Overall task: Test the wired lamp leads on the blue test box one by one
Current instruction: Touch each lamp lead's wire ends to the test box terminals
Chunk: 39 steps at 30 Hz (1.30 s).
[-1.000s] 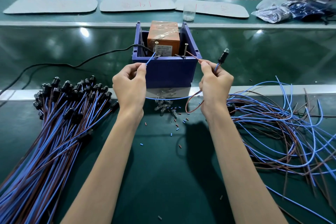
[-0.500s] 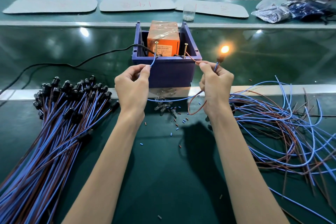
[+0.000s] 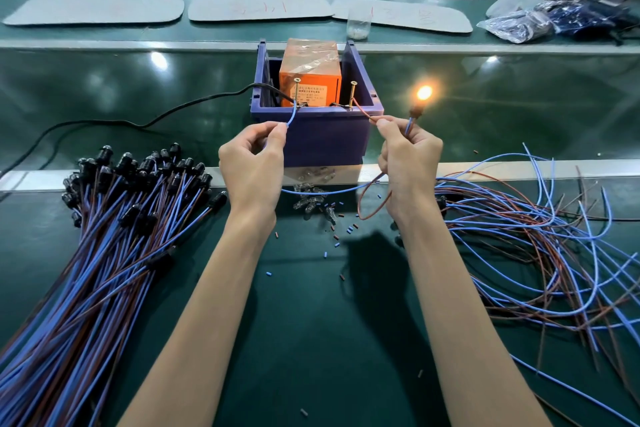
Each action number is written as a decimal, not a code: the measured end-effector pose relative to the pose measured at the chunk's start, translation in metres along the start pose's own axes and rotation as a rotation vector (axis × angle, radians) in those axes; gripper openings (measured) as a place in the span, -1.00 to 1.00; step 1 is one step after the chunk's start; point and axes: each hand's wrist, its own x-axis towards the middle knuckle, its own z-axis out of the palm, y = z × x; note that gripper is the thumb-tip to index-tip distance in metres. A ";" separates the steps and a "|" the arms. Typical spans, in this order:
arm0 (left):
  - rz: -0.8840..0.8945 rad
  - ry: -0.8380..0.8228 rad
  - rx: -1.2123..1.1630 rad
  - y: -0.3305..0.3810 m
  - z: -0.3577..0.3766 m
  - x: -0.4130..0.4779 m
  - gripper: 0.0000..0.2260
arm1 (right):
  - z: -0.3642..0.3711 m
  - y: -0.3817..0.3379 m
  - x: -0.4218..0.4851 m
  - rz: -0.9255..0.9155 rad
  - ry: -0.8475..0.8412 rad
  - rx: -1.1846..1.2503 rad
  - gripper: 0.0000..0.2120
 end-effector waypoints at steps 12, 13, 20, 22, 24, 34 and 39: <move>0.000 -0.024 -0.002 0.001 0.001 -0.002 -0.85 | 0.000 -0.003 -0.004 -0.046 -0.015 -0.078 -0.76; -0.008 -0.025 -0.004 0.001 0.003 -0.003 -0.85 | 0.000 -0.004 -0.005 -0.052 -0.026 -0.091 -0.76; -0.193 -0.086 -0.116 -0.002 0.030 -0.029 -0.87 | 0.001 -0.014 -0.011 -0.155 -0.196 -0.240 -0.74; -0.280 -0.142 -0.174 -0.002 0.038 -0.040 -0.91 | 0.002 -0.017 -0.012 -0.215 -0.247 -0.318 -0.75; -0.365 -0.196 -0.179 -0.001 0.043 -0.046 -0.87 | 0.000 -0.022 -0.015 -0.298 -0.293 -0.429 -0.74; -0.771 -0.137 -0.815 -0.002 0.045 -0.068 -0.36 | -0.015 -0.046 -0.013 -0.386 0.054 -0.944 -0.60; -0.767 -0.353 -0.733 0.002 0.056 -0.097 -0.45 | -0.037 -0.052 -0.001 -0.461 0.141 -0.950 -0.72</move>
